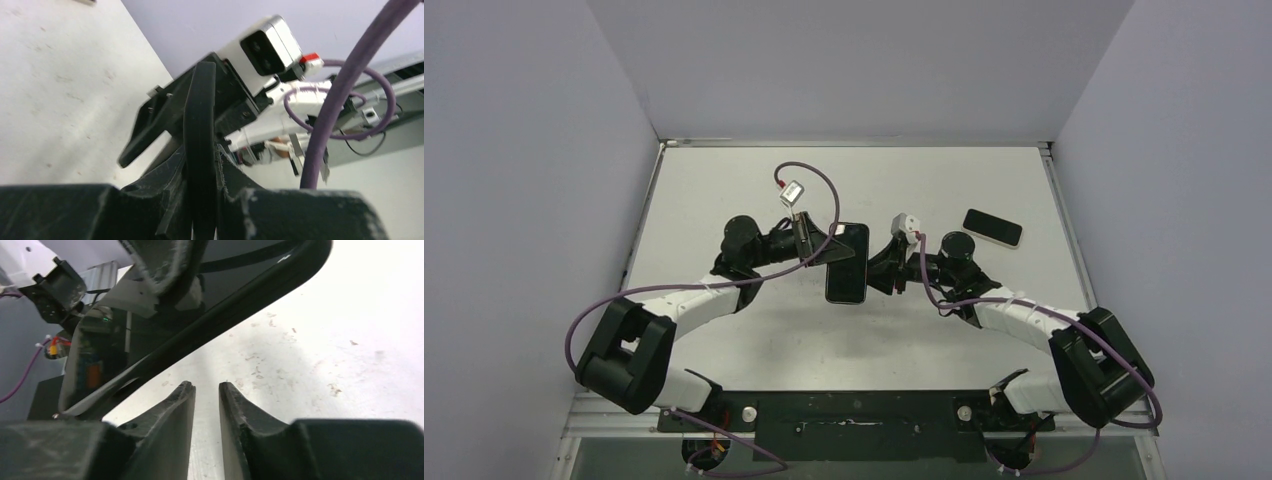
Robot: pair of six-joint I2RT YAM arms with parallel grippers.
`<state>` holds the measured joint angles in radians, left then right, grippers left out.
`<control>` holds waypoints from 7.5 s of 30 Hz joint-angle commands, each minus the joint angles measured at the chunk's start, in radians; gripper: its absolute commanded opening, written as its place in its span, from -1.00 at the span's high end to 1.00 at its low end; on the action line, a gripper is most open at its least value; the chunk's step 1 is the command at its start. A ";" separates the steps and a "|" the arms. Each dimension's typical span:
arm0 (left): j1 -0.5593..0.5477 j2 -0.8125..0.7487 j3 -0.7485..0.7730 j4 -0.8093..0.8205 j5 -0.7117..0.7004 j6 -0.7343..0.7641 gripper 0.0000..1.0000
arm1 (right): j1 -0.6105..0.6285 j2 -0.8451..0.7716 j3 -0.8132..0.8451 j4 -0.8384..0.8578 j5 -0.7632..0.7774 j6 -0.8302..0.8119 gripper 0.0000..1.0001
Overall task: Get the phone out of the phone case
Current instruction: Remove the phone case from the phone.
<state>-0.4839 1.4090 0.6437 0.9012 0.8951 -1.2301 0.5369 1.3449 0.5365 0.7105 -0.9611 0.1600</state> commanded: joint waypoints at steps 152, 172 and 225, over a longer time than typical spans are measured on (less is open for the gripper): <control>-0.155 -0.192 -0.166 0.179 -0.490 0.183 -0.01 | 0.088 -0.104 -0.019 0.492 0.395 0.903 1.00; -0.030 -0.394 -0.255 -0.094 -0.476 0.339 -0.38 | 0.025 -0.187 -0.050 0.440 0.401 0.977 1.00; -0.093 -0.248 -0.206 0.097 -0.446 0.258 -0.28 | 0.060 -0.177 -0.055 0.510 0.358 1.029 1.00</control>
<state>-0.5743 1.1553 0.3882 0.9447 0.4789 -0.9646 0.5842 1.1870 0.4599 1.0645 -0.5907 1.1690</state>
